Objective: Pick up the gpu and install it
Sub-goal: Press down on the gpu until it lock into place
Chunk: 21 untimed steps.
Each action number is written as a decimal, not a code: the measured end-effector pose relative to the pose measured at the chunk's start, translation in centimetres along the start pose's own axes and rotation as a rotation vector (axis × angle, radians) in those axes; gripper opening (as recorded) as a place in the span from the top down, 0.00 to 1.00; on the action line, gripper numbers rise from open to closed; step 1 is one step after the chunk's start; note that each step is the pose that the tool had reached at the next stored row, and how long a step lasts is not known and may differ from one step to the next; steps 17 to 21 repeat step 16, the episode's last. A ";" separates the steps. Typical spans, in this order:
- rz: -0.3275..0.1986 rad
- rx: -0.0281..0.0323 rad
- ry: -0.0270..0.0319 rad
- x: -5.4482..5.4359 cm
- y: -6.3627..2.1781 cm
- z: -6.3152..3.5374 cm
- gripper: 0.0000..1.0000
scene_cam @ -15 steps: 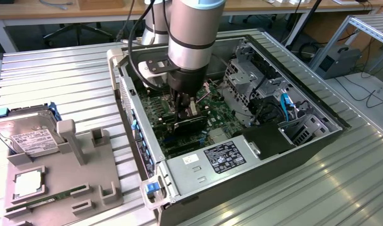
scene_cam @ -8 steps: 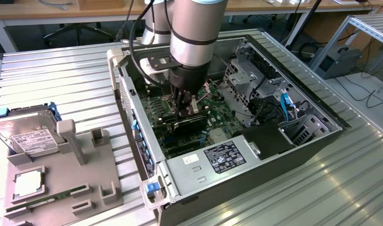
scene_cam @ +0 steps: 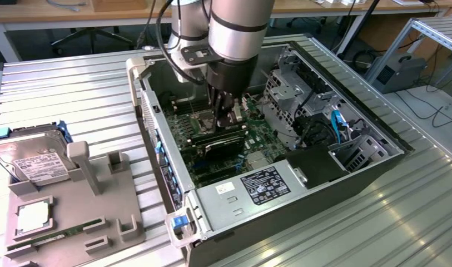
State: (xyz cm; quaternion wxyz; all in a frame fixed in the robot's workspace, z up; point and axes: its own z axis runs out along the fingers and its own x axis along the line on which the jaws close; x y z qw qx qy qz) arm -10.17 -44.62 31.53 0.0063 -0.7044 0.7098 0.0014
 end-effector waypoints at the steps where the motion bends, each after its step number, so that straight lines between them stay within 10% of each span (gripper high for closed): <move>1: 0.000 0.0001 -0.0002 0.0 -0.04 -0.32 0.89; 9: 0.000 0.0000 0.0000 0.0 -0.21 -3.15 0.89; 21: 0.000 0.0000 -0.0001 0.0 -0.22 -3.16 0.89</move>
